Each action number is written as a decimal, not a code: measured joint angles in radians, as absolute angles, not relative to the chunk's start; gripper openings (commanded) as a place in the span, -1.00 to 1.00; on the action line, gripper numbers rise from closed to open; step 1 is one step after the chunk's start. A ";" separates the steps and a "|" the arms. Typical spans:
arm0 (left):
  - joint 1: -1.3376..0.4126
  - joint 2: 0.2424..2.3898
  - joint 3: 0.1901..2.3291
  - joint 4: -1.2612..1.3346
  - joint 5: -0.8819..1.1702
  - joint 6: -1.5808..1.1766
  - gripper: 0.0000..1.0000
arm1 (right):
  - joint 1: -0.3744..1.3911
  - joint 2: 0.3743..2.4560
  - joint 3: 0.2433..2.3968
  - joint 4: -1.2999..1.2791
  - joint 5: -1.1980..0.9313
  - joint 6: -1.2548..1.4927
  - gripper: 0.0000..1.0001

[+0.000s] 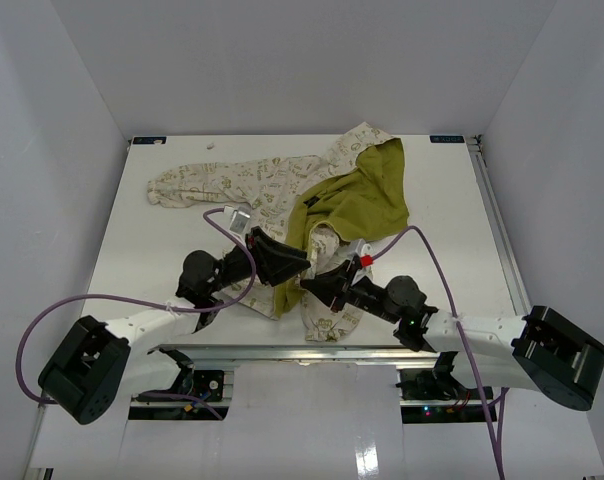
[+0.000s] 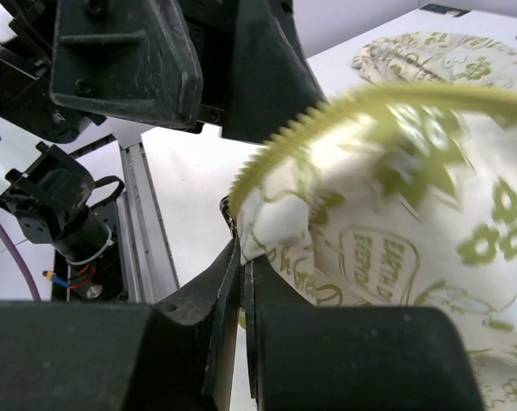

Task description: Zip up the jacket

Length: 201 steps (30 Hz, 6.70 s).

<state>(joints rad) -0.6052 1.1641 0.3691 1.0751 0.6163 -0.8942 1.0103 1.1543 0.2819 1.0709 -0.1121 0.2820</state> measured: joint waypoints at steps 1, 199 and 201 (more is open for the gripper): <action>-0.605 1.147 0.371 1.040 0.609 -0.882 0.32 | 1.010 1.140 0.275 1.068 -0.107 0.274 -0.85; -0.919 0.788 0.594 -0.525 -0.472 -0.781 -1.00 | 0.996 0.867 0.048 0.826 0.404 0.348 -0.85; -0.919 0.779 0.594 -0.519 -0.469 -0.778 -1.00 | 0.996 0.864 0.048 0.822 0.406 0.350 -0.85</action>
<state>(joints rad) -0.9192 0.7792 0.5938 -0.5188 -0.4689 -0.7778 0.9962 0.8643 0.0483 0.8222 0.4055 0.3503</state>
